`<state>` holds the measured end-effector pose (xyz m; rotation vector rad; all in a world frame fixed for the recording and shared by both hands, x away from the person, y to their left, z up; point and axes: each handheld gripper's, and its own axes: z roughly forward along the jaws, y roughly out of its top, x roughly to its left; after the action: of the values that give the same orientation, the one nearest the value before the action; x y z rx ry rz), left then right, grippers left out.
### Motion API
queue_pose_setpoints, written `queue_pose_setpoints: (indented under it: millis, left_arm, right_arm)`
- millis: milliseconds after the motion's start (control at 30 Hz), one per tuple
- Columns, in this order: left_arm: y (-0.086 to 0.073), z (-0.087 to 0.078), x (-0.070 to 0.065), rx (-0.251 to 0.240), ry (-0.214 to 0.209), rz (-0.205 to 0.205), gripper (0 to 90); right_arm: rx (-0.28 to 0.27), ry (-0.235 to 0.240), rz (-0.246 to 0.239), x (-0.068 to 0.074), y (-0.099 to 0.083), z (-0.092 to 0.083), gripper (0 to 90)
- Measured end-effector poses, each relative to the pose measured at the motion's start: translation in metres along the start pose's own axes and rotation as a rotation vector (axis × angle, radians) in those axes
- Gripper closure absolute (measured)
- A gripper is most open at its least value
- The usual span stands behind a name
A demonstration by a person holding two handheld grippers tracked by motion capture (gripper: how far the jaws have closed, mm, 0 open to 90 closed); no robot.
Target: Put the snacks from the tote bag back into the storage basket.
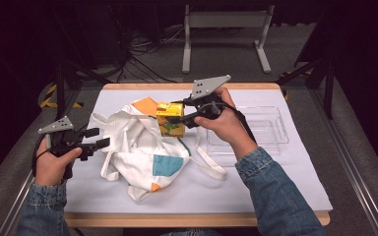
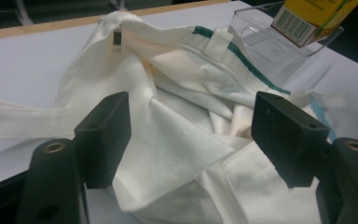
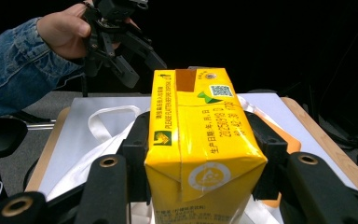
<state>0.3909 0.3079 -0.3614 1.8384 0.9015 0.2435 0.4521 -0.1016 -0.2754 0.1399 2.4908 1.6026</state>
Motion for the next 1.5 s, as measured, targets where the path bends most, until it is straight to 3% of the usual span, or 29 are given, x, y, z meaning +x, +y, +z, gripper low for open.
queue_pose_setpoints:
  millis: [700,833,933,1500]
  left_arm:
    - [0.003,0.006,-0.003,0.007,-0.021,0.018,28.8]
    - [0.003,0.006,-0.004,0.012,-0.019,0.034,28.7]
    - [0.002,0.005,-0.004,0.01,-0.022,0.02,28.4]
    - [0.0,0.006,-0.008,0.047,-0.033,0.041,28.3]
  right_arm:
    - [-0.006,-0.037,0.01,-0.006,-0.008,-0.051,51.5]
    - [-0.029,-0.057,0.021,-0.01,-0.012,-0.065,51.5]
    - [-0.032,-0.08,0.028,-0.013,-0.015,-0.077,51.5]
    - [-0.022,-0.173,0.081,-0.03,-0.04,-0.11,51.4]
